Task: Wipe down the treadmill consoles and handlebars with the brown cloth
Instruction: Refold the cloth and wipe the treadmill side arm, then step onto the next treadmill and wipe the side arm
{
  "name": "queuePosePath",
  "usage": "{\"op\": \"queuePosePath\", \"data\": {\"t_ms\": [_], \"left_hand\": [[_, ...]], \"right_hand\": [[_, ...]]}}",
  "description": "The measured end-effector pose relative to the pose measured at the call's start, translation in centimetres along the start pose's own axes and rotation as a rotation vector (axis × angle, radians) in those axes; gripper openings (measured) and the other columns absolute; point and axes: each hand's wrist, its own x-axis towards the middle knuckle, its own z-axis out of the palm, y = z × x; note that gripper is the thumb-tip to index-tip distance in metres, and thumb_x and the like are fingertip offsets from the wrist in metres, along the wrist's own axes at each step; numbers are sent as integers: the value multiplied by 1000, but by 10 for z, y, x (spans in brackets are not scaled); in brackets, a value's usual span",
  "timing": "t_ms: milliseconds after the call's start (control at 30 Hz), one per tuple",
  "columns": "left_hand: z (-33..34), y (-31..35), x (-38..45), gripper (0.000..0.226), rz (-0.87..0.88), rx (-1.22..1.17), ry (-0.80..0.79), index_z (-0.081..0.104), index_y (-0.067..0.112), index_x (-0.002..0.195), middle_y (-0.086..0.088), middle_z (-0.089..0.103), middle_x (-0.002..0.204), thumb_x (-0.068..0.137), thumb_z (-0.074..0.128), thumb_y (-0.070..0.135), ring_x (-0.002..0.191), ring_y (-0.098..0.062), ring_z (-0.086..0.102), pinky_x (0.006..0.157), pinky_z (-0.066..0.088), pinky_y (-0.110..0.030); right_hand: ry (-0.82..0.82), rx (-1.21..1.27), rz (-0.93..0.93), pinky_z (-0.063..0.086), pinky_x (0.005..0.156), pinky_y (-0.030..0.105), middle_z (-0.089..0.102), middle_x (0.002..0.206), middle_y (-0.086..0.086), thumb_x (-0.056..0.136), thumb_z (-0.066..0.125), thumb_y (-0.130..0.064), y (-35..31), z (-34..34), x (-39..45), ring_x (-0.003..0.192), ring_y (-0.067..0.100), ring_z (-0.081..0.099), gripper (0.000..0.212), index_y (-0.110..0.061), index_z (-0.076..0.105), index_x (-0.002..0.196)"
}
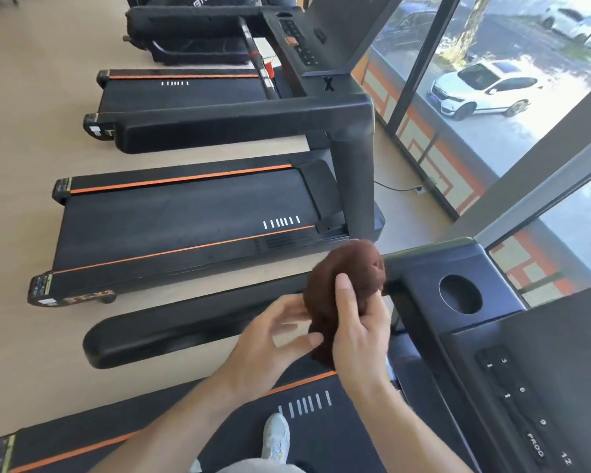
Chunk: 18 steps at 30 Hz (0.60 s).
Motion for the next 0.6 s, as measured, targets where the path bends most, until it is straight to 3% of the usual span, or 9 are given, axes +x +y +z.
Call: {"op": "queuePosePath", "data": {"t_ms": [100, 133, 200, 267, 367, 467, 600], "left_hand": [[-12, 18, -7, 57, 66, -235, 313, 62, 26, 129, 4, 75, 118, 76, 76, 43, 114, -14, 69, 99, 52, -34], [-21, 19, -10, 55, 74, -256, 405, 63, 24, 128, 3, 76, 115, 77, 77, 40, 110, -16, 71, 96, 53, -34], [-44, 18, -20, 44, 66, -309, 508, 63, 17, 126, -1, 78, 110, 85, 77, 20, 107, -18, 72, 94, 56, -34], [-70, 10, -36, 25, 33, -218, 613, 67, 16, 118, 5, 79, 100, 93, 69, 11, 98, -12, 74, 87, 57, -26], [-104, -7, -67, 17, -34, 0, 803, 73, 27, 98, 15, 76, 82, 100, 60, 17, 84, -3, 70, 70, 47, -10], [-137, -17, -95, 26, 1, 127, 969, 67, 37, 93, 18, 73, 86, 101, 56, 15, 86, 10, 65, 73, 44, -6], [-187, -40, -129, 13, 12, 212, 1009, 68, 27, 98, 20, 70, 91, 96, 55, 28, 93, 6, 64, 77, 42, -4]], "right_hand": [[-460, 21, 17, 50, 104, 48, 70, 114, 11, 97, 48, -64, -24, 34, -4, 114, 24, 66, 59, -13, 69, 117], [-559, -11, -5, 47, 107, 49, 68, 118, 9, 99, 44, -63, -29, 45, -4, 118, 23, 63, 58, -14, 68, 120], [-676, -124, -104, 45, 106, 37, 66, 115, -9, 106, 37, -51, -37, 68, -5, 121, 13, 59, 48, -18, 70, 118], [-757, -290, -252, 45, 95, 31, 63, 100, -10, 108, 33, -43, -43, 94, -9, 108, 9, 56, 49, -10, 68, 103], [-810, -477, -282, 51, 80, 43, 60, 86, -4, 103, 34, -56, -41, 134, -19, 88, 15, 57, 55, -12, 61, 82], [-827, -635, -224, 55, 74, 43, 69, 75, -2, 94, 36, -68, -32, 169, -29, 75, 19, 64, 63, -13, 64, 81], [-808, -770, -181, 54, 65, 31, 68, 65, -9, 93, 62, -58, -20, 210, -50, 66, 13, 63, 40, -24, 69, 73]]}}
